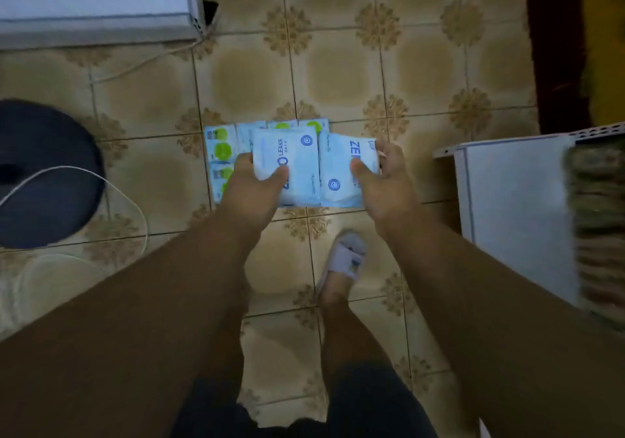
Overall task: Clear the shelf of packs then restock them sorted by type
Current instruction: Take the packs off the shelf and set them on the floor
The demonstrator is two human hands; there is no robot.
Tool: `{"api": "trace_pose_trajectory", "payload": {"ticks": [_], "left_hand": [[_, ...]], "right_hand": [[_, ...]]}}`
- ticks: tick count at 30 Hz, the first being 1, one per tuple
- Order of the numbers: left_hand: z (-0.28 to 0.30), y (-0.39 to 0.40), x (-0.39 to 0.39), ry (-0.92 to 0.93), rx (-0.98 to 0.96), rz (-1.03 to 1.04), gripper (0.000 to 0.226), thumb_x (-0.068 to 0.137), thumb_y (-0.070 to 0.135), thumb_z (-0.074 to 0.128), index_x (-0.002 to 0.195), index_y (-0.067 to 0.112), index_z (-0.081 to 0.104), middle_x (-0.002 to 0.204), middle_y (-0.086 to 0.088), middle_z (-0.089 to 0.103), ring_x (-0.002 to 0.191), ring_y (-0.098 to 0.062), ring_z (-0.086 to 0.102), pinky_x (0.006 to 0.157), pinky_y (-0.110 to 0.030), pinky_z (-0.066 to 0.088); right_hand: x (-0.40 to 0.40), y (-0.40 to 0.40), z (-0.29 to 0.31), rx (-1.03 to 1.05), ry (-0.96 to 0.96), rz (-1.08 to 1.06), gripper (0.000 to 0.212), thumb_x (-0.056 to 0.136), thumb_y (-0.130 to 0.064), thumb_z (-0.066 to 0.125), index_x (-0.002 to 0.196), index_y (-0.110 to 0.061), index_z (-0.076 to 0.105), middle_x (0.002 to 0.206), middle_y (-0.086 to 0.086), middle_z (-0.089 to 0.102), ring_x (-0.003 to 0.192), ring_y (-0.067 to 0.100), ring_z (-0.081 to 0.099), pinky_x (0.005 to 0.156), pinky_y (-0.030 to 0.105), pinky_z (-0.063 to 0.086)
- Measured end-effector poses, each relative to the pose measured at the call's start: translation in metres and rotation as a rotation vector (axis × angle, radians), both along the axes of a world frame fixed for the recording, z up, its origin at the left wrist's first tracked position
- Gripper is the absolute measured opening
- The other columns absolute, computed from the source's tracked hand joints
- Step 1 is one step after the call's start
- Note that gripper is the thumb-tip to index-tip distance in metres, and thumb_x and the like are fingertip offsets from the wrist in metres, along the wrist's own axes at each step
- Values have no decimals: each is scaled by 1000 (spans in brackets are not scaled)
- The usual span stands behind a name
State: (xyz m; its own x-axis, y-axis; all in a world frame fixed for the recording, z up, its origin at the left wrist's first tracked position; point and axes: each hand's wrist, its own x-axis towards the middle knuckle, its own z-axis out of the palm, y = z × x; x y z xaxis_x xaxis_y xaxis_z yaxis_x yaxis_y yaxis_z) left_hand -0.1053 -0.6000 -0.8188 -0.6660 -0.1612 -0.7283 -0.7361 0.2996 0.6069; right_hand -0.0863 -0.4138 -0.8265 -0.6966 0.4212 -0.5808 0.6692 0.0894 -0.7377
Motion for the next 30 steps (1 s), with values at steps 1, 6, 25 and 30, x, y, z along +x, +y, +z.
{"api": "trace_pose_trajectory", "payload": {"ticks": [1, 6, 25, 30], "left_hand": [[-29, 4, 2, -9, -56, -29, 31, 93, 30, 65, 117, 12, 55, 105, -2, 64, 88, -21, 63, 59, -17, 46], [-177, 4, 5, -67, -327, -194, 71, 71, 67, 57, 114, 11, 64, 110, -14, 65, 102, -33, 61, 90, -43, 51], [-348, 33, -49, -134, -594, -522, 41, 94, 20, 60, 128, 5, 44, 137, -15, 50, 128, -30, 49, 100, -37, 40], [-239, 36, -29, -96, -558, -614, 55, 89, 16, 62, 137, 7, 37, 138, -16, 41, 128, -35, 45, 101, -41, 39]], "right_hand": [[3, 5, -31, -20, -34, -8, 45, 88, -20, 69, 127, -16, 48, 114, 4, 65, 98, 19, 67, 90, 43, 56], [12, 16, -170, -119, -186, -32, 41, 83, -14, 75, 117, -13, 53, 101, 10, 70, 79, 19, 71, 67, 39, 61], [-44, 22, -362, 27, -264, 146, 38, 93, -7, 58, 130, -13, 52, 120, 12, 64, 100, 26, 65, 87, 42, 56], [-26, 4, -260, 26, -345, 234, 51, 97, -20, 56, 145, -14, 39, 123, 1, 52, 105, 20, 55, 84, 26, 45]]}}
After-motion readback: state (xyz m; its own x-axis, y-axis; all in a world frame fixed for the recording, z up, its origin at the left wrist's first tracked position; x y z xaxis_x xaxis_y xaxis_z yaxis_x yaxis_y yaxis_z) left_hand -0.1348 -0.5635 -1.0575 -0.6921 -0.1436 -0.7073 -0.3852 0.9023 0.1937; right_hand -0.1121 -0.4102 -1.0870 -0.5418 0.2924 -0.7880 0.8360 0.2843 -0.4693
